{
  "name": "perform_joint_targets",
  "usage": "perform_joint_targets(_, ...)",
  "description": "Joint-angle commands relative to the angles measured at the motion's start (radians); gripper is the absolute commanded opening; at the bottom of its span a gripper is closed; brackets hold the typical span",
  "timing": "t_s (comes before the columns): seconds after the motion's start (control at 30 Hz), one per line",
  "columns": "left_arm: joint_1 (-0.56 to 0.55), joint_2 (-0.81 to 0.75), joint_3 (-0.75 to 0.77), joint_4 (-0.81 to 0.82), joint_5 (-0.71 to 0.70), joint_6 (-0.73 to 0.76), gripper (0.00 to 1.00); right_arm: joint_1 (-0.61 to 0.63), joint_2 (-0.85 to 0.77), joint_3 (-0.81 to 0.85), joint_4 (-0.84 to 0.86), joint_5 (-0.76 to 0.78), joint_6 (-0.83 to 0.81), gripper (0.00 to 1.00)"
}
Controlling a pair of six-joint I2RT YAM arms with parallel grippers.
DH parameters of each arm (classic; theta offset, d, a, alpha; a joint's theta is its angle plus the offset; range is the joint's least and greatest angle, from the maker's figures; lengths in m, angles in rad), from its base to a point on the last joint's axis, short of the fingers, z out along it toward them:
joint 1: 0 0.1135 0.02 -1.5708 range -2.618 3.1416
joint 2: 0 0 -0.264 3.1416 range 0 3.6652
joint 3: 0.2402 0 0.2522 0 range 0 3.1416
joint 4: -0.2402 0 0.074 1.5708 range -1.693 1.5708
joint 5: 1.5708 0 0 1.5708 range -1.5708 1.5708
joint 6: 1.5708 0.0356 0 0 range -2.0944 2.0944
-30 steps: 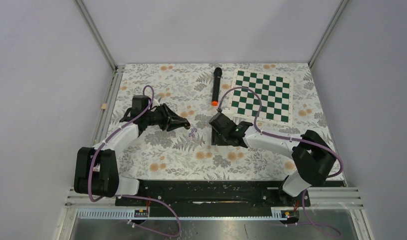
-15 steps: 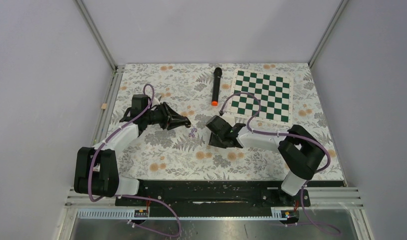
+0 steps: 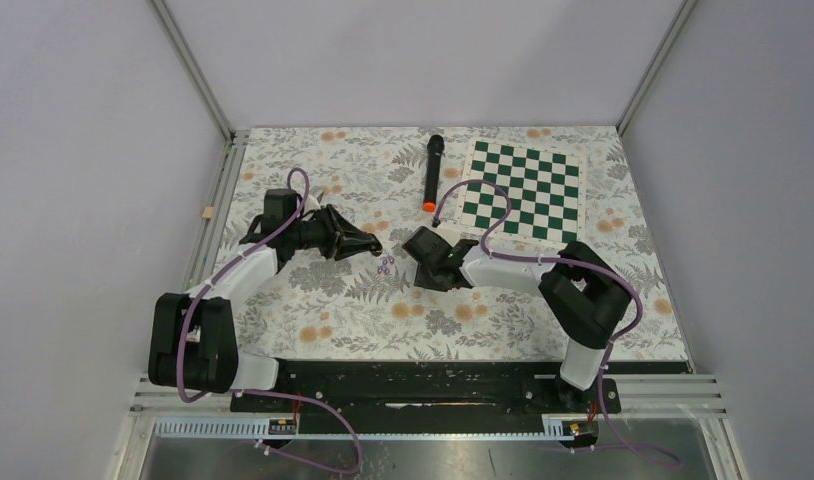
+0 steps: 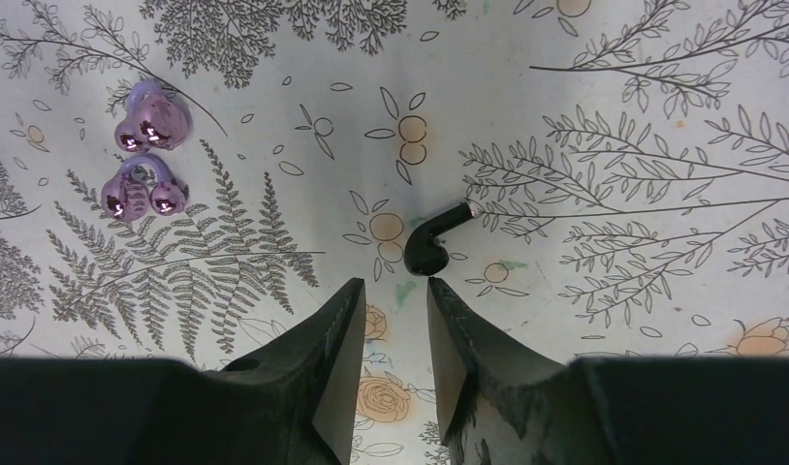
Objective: Insert the wireless bluetooth earbuds into the charging case
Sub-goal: Pick up the left earbud from the center of the board.
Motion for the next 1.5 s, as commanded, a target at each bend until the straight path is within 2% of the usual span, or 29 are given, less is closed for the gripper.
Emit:
perform_joint_targets(0.0, 0.000, 0.012, 0.016, 0.049, 0.030, 0.006, 0.00, 0.002, -0.010, 0.017, -0.044, 0.070, -0.006, 0.39)
perform_joint_targets(0.2, 0.000, 0.021, 0.007, 0.066, 0.032, 0.002, 0.00, 0.000, -0.013, -0.008, -0.024, 0.081, -0.003, 0.41)
perform_joint_targets(0.73, 0.000, 0.015, -0.012, 0.069, 0.050, 0.011, 0.00, 0.000, 0.068, 0.068, -0.024, 0.104, -0.047, 0.43)
perform_joint_targets(0.97, 0.000, 0.029, -0.017, 0.051, 0.063, 0.037, 0.00, -0.001, 0.079, 0.074, -0.038, 0.118, -0.056, 0.37)
perform_joint_targets(1.23, 0.000, 0.030, -0.012, 0.050, 0.065, 0.040, 0.00, -0.003, 0.060, 0.061, -0.042, 0.143, -0.073, 0.26)
perform_joint_targets(1.47, 0.000, 0.037, -0.008, 0.040, 0.066, 0.040, 0.00, -0.003, 0.042, 0.051, -0.041, 0.139, -0.125, 0.09)
